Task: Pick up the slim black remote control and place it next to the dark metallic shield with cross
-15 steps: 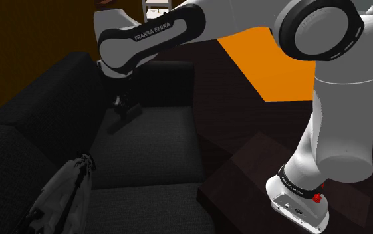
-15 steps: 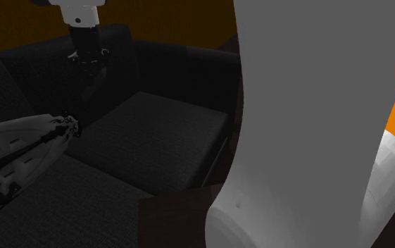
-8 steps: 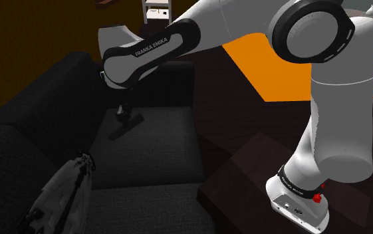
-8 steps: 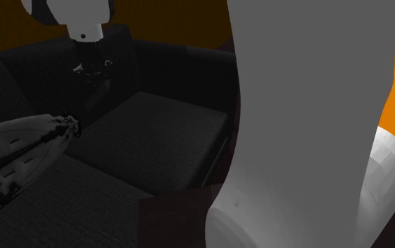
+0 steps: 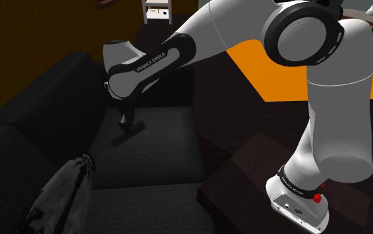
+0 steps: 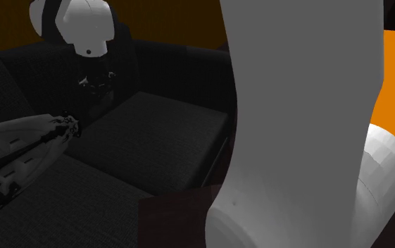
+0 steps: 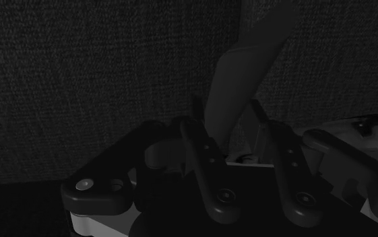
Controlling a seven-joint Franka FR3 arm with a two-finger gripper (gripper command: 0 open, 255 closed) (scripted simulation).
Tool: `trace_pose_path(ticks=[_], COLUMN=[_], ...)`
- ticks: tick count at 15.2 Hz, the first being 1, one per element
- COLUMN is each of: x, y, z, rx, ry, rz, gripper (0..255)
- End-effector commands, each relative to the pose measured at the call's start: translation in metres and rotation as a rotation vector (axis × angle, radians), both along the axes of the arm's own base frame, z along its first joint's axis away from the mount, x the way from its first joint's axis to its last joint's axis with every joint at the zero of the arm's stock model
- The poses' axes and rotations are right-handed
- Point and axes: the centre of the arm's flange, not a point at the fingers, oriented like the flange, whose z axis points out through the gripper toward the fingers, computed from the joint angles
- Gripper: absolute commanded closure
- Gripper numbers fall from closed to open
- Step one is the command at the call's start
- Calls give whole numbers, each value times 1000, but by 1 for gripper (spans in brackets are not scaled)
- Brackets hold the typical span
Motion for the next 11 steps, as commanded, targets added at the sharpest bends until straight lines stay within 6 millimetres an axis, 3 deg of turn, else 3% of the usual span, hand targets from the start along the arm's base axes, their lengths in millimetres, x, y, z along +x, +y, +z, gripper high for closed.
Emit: trace_pose_path(ticks=[1, 11], x=[1, 1], y=[1, 1], z=[-10, -63], rx=[0, 0], ry=[-1, -1], rz=[0, 0], gripper=[255, 255])
